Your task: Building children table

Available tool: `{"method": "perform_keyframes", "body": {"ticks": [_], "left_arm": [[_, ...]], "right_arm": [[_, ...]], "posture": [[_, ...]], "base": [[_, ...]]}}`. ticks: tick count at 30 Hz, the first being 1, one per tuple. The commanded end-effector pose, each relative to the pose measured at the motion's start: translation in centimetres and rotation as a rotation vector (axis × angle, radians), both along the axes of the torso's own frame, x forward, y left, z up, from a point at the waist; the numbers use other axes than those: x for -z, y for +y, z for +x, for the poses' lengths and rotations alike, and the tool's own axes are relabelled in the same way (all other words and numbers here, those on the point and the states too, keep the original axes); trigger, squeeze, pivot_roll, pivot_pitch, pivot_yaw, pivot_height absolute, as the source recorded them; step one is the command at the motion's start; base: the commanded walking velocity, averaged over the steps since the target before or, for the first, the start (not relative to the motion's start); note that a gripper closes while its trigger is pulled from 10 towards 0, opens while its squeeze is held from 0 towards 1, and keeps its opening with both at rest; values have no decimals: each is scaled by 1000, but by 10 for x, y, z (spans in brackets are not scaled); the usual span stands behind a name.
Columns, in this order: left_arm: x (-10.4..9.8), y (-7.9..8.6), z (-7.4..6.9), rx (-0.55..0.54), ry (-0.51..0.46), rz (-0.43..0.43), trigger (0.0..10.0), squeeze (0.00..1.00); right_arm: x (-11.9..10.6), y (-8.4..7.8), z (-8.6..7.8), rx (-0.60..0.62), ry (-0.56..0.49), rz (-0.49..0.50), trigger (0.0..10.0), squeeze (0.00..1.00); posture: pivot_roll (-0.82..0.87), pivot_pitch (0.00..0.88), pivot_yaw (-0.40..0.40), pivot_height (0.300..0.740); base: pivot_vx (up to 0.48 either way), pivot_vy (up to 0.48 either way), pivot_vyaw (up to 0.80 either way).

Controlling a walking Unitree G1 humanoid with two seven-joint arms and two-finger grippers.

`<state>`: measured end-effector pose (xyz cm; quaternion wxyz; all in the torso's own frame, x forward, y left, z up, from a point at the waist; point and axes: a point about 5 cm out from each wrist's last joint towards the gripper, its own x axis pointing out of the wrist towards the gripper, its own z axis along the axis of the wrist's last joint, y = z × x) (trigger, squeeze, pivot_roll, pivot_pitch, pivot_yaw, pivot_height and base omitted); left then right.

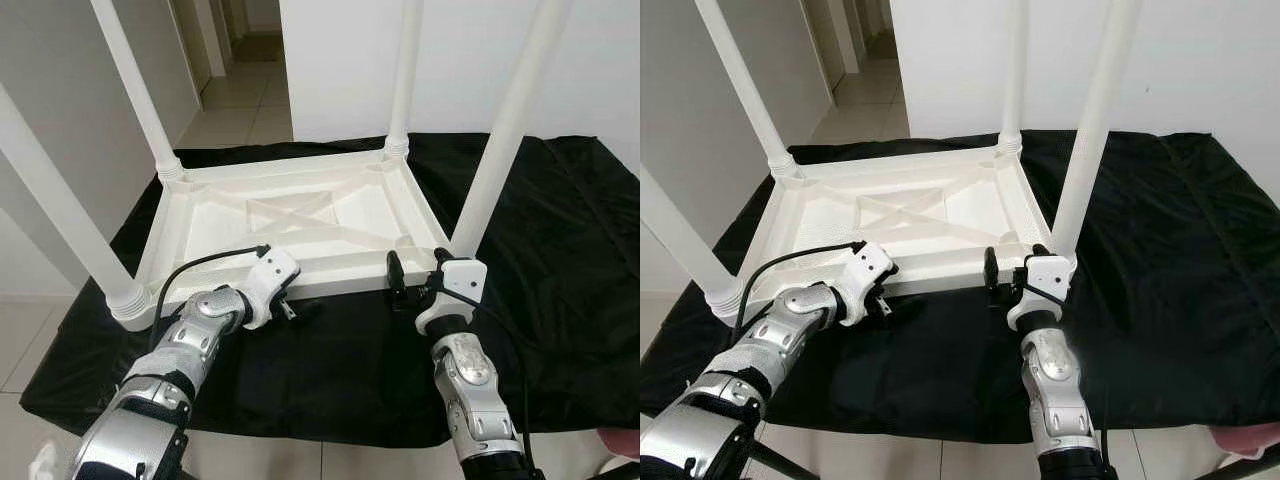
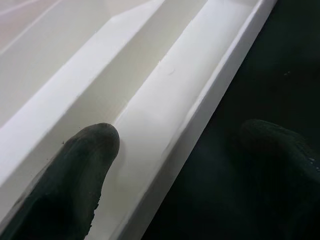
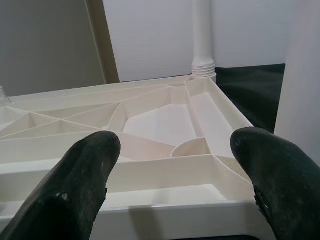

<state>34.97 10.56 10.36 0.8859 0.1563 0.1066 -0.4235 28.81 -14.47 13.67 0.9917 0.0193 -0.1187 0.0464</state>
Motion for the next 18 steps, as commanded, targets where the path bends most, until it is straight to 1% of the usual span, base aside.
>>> {"method": "perform_keyframes", "body": {"ticks": [1, 7, 9, 10, 11, 12, 13, 14, 15, 18], "left_arm": [[0, 10, 8, -183, -52, 8, 10000, 0], [3, 14, 6, -174, -40, 4, 10000, 0], [5, 15, 5, -177, -27, -14, 4314, 0], [5, 15, 5, -177, -27, -14, 4314, 0], [6, 15, 5, -180, -15, -29, 2549, 0], [7, 14, 4, -179, -11, -40, 0, 0], [7, 14, 4, -179, -11, -40, 0, 0], [11, 9, 0, -167, 4, -70, 0, 0], [13, 7, -1, -164, 8, -80, 0, 0], [18, 2, -6, -152, 21, -92, 0, 0]], "right_arm": [[3, 5, 0, -14, 13, -1, 10000, 0], [4, 4, 0, -14, 19, -1, 10000, 0], [4, 4, 2, -16, 19, -2, 10000, 0], [4, 4, 2, -16, 19, -2, 10000, 0], [4, 5, 2, -18, 19, -3, 10000, 0], [4, 6, 2, -20, 21, -1, 10000, 0], [4, 6, 2, -20, 21, -1, 10000, 0], [7, 9, 1, -34, 34, -1, 10000, 0], [9, 10, 0, -39, 39, -1, 10000, 0], [12, 10, -1, -40, 53, 3, 10000, 0]], "posture": [[-107, 34, 115, 740], [-101, 32, 109, 740], [-94, 31, 108, 740], [-94, 31, 108, 740], [-94, 31, 108, 740], [-90, 32, 102, 740], [-90, 32, 102, 740], [-90, 33, 99, 740], [-90, 33, 99, 740], [-94, 31, 97, 740]], "base": [[0, 0, 0], [0, 0, 0], [0, 0, 0], [0, 0, 0], [0, 0, 0], [0, 0, 0], [0, 0, 0], [0, 0, 0], [0, 0, 0], [0, 0, 0]]}}
